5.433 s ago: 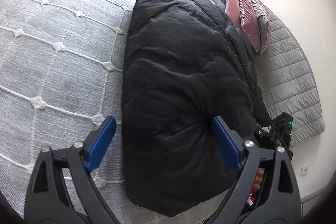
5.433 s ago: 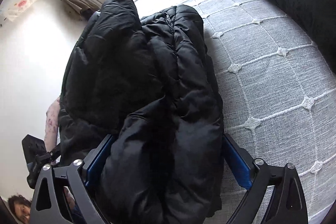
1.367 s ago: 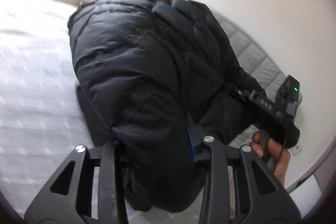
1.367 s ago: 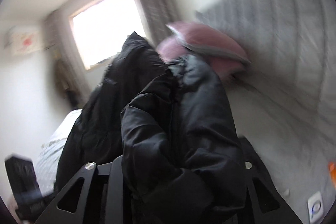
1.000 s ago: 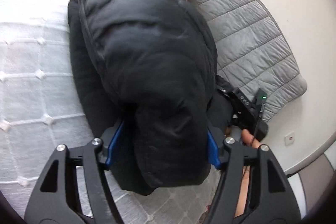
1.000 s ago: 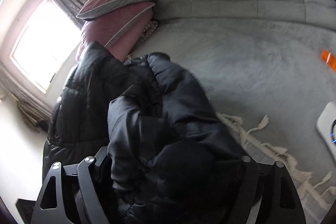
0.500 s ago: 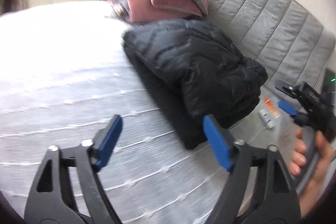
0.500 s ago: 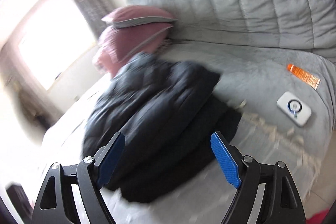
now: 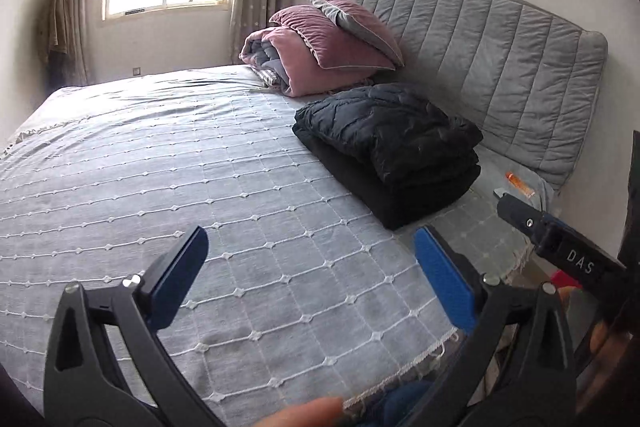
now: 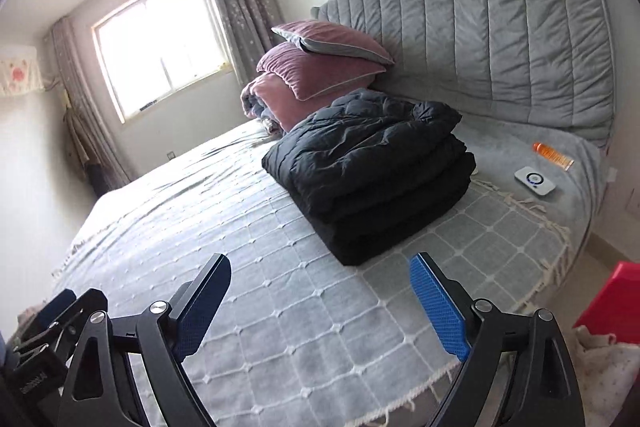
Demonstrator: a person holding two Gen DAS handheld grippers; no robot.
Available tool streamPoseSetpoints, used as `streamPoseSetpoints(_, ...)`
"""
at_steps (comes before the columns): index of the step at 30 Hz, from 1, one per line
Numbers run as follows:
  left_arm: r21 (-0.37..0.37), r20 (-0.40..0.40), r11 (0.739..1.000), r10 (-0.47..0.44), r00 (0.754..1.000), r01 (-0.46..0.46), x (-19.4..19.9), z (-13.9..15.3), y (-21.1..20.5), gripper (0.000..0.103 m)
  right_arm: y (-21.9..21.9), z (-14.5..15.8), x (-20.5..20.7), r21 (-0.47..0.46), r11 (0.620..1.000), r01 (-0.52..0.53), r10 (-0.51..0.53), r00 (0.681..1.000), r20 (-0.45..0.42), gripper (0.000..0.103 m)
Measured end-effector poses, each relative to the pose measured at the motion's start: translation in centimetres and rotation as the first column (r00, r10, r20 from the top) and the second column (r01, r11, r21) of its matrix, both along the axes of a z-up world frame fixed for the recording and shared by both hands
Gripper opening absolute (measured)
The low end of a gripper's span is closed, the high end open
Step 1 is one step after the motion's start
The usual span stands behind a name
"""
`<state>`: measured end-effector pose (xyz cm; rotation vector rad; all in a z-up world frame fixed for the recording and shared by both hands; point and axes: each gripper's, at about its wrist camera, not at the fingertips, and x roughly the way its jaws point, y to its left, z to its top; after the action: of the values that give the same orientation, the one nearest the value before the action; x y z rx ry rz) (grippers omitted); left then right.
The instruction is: Fold large clothes
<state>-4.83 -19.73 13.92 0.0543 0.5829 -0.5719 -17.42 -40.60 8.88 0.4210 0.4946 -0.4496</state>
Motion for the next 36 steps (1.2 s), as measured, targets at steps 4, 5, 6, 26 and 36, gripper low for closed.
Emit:
streamPoseSetpoints(4,0.041,0.021,0.999,-0.018,1.000,0.017,-2.0,-0.4,1.8,0.103,3.3,0.0,-2.7,-0.029,0.998,0.052,-0.052,0.999,-0.003,0.103)
streamPoseSetpoints(5,0.037,0.027,0.999,-0.016,1.000,0.015,-2.5,-0.5,2.4,0.103,4.0,-0.1,-3.2,-0.038,0.997,0.060,-0.060,0.998,-0.006,0.103)
streamPoseSetpoints(6,0.024,0.032,1.000,-0.010,0.999,0.009,-2.8,-0.7,3.1,0.103,4.8,-0.4,-3.6,-0.054,0.996,0.068,-0.069,0.997,-0.018,0.103)
streamPoseSetpoints(26,-0.066,0.021,0.992,-0.106,0.994,0.108,-3.7,-0.7,3.4,0.103,8.8,-0.5,-4.1,-0.240,0.957,0.163,-0.194,0.975,-0.111,0.103)
streamPoseSetpoints(36,-0.069,0.009,0.991,-0.110,0.994,0.110,-3.5,-1.0,3.0,0.103,8.7,-0.8,-4.1,-0.261,0.948,0.180,-0.218,0.968,-0.127,0.103)
